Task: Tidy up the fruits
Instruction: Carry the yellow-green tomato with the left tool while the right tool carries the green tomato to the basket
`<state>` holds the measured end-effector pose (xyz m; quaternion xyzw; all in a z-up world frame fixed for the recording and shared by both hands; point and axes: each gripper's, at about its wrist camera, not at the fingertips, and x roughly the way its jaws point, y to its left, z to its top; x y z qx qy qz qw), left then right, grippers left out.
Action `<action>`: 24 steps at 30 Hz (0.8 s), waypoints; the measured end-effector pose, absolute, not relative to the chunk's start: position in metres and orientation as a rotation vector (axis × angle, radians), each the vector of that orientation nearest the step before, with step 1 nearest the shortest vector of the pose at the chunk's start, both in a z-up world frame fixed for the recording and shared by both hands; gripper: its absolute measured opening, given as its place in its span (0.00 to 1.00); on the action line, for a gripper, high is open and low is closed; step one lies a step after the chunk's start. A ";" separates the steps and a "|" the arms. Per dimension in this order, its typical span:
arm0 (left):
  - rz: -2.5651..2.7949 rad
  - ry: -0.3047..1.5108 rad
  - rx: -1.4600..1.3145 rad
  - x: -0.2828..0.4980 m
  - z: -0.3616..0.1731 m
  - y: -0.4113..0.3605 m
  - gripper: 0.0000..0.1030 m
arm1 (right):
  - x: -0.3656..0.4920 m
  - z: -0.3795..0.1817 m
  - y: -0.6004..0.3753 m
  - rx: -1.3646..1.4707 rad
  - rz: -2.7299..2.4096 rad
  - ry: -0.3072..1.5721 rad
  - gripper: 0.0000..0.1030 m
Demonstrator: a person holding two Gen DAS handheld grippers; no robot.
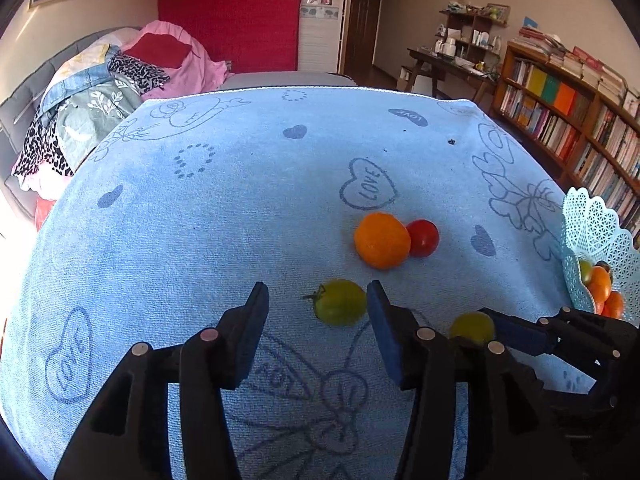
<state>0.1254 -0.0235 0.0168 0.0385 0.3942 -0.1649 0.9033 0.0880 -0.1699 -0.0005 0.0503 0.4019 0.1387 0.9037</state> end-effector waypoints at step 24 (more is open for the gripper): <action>-0.340 0.800 0.110 0.123 0.020 -0.040 0.39 | 0.068 0.020 -0.198 0.167 0.246 0.752 0.29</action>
